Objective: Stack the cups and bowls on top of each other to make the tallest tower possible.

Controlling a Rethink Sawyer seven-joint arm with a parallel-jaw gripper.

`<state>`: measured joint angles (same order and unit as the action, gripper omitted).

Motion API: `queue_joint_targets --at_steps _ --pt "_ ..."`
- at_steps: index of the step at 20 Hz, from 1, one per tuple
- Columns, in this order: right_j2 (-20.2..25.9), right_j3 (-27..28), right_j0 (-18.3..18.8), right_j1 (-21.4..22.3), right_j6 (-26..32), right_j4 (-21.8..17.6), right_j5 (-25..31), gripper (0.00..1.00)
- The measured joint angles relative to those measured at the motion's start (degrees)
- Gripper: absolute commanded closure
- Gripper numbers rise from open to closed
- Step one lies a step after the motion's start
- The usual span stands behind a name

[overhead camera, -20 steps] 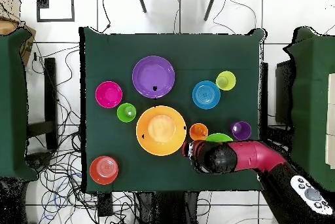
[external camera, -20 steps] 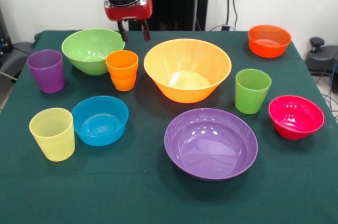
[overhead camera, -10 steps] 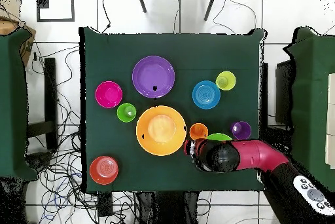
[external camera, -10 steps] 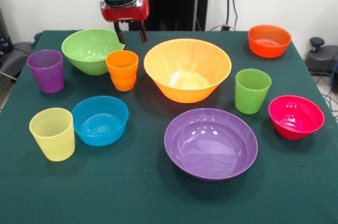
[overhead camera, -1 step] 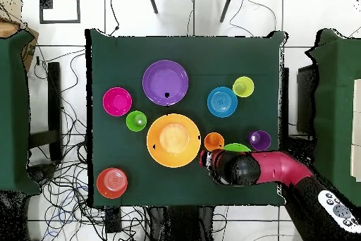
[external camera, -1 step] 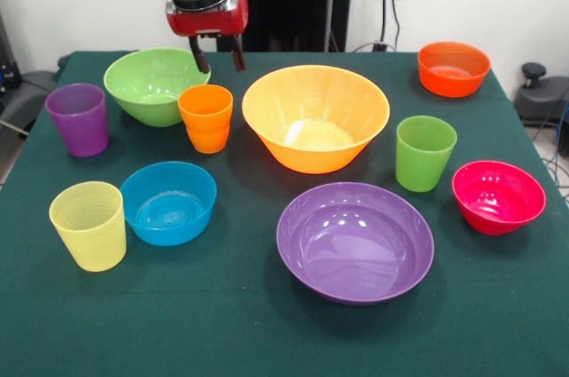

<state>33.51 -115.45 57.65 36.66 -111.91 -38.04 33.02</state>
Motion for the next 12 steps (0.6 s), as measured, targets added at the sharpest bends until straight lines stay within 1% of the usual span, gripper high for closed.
queue_joint_targets --at_steps 8,12 --pt "0.0 0.0 0.8 0.0 0.0 0.0 0.0 0.00" --pt "0.0 0.1 1.4 0.0 0.0 0.0 0.9 0.00"
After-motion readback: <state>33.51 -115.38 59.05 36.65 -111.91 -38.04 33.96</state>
